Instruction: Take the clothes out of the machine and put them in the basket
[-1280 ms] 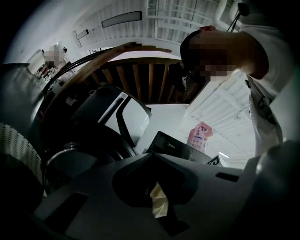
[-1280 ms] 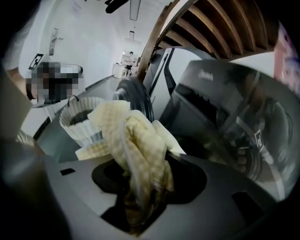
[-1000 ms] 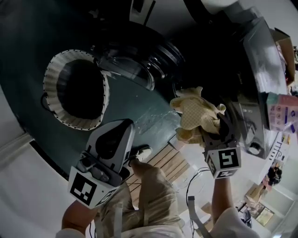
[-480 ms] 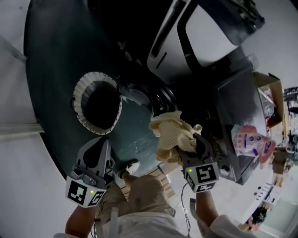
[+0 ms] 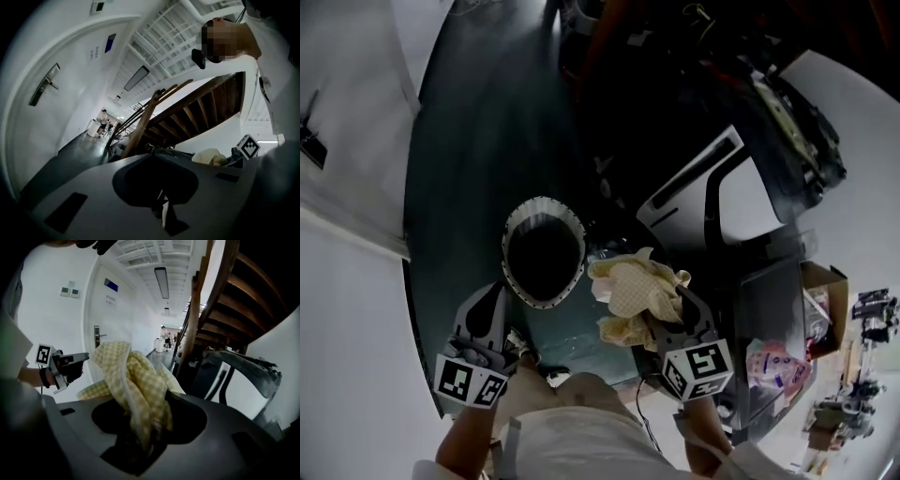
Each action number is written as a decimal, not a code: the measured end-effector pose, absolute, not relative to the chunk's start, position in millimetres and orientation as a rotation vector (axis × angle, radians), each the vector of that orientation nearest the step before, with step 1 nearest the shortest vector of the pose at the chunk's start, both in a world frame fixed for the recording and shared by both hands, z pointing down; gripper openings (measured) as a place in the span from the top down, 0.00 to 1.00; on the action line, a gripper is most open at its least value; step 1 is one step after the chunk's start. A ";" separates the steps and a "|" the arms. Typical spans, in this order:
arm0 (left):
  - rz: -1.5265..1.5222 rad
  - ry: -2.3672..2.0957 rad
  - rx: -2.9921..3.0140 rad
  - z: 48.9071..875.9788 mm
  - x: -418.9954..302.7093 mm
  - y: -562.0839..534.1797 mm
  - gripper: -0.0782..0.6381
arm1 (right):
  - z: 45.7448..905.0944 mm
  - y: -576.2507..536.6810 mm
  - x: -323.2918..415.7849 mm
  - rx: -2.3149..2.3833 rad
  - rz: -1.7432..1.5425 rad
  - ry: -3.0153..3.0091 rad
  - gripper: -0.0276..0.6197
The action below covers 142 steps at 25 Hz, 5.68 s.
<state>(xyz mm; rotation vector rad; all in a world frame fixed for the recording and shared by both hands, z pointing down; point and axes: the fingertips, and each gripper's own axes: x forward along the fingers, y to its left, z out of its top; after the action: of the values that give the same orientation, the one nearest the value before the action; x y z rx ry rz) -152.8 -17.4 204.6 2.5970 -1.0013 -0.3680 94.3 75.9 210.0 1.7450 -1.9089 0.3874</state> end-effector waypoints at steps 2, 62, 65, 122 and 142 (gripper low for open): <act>-0.387 -1.023 2.573 202.5 -171.7 -36.8 0.87 | 197.0 49.5 75.3 1.730 0.368 -1.941 0.61; -0.143 -1.419 2.157 456.3 -171.3 -152.8 0.87 | 804.1 -139.3 0.3 0.799 0.611 -1.809 0.47; -0.146 -1.422 2.148 456.3 -172.0 -152.9 0.87 | 801.3 -136.1 -0.8 0.780 0.600 -1.805 0.46; -0.620 -1.602 2.461 61.8 -252.8 -130.2 0.87 | 139.0 -164.7 73.7 1.630 0.032 -2.305 0.94; -0.773 -1.664 2.479 22.1 -262.6 -121.8 0.87 | 42.7 -133.5 101.1 1.754 -0.113 -2.417 0.94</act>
<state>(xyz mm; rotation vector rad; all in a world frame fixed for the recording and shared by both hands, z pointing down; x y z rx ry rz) -262.6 -121.8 22.1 2.4788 -1.6642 -0.7727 101.1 -133.5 42.7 1.7537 -2.4169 -0.1134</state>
